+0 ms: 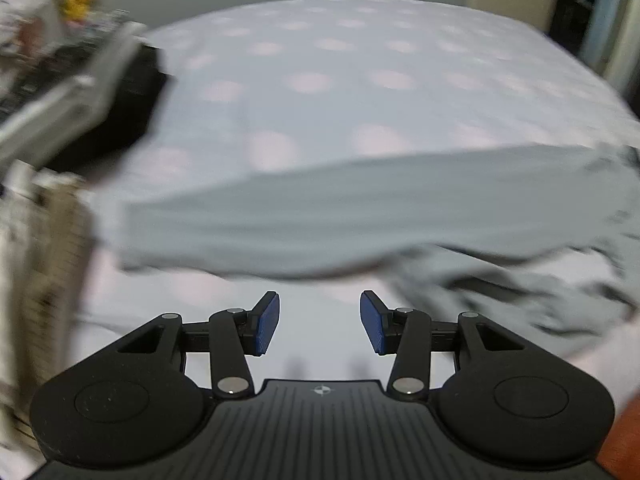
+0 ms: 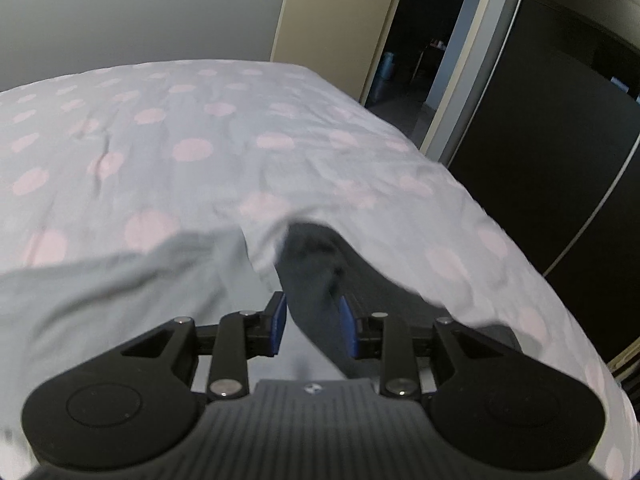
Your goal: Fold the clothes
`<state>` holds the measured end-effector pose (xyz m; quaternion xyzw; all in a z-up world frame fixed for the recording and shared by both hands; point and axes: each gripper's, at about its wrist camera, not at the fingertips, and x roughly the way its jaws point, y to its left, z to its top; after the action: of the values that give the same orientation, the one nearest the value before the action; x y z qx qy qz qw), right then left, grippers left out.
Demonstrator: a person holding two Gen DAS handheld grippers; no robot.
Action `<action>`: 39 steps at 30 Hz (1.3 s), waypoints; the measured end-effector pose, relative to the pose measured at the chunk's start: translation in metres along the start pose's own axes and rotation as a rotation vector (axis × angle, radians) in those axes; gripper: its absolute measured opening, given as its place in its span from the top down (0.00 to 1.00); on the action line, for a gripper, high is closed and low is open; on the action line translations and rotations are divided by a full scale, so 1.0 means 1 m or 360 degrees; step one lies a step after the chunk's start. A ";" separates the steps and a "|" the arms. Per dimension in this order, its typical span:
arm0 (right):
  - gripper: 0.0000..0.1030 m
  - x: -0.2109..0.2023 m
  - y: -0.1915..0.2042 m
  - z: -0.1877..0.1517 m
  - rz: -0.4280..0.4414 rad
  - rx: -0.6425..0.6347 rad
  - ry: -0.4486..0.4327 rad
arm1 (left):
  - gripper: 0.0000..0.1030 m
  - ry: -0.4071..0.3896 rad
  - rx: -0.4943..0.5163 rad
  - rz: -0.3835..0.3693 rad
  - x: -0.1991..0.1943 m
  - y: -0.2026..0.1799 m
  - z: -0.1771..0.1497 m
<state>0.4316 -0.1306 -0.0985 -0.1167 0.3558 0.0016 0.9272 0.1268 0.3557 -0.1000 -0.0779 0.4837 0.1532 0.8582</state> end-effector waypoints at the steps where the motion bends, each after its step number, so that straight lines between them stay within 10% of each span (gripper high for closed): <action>1: 0.68 -0.009 -0.009 -0.011 0.0018 -0.0005 0.0008 | 0.49 -0.0005 0.0001 -0.0048 0.001 -0.013 -0.008; 12: 0.66 -0.082 -0.080 -0.123 0.0226 -0.0093 0.0080 | 0.51 -0.0028 -0.0356 -0.0183 0.045 -0.051 -0.043; 18: 0.66 -0.085 -0.069 -0.157 0.0262 -0.0345 0.0031 | 0.97 -0.0026 -0.0389 -0.0054 0.063 -0.057 -0.041; 21: 0.65 -0.085 -0.050 -0.162 0.0279 -0.0619 -0.0057 | 0.99 -0.0033 -0.0389 0.0059 0.057 -0.053 -0.039; 33: 0.59 -0.028 0.011 -0.163 0.0160 -0.1721 -0.0278 | 0.99 -0.0167 0.0082 0.0491 -0.037 -0.007 -0.024; 39: 0.49 0.002 0.022 -0.171 0.0017 -0.1853 -0.0262 | 1.00 -0.0197 0.0236 0.0707 -0.067 0.014 -0.033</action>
<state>0.3190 -0.1467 -0.2276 -0.6043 0.2239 0.2104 0.7351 0.0633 0.3469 -0.0595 0.1033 0.4454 0.3068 0.8348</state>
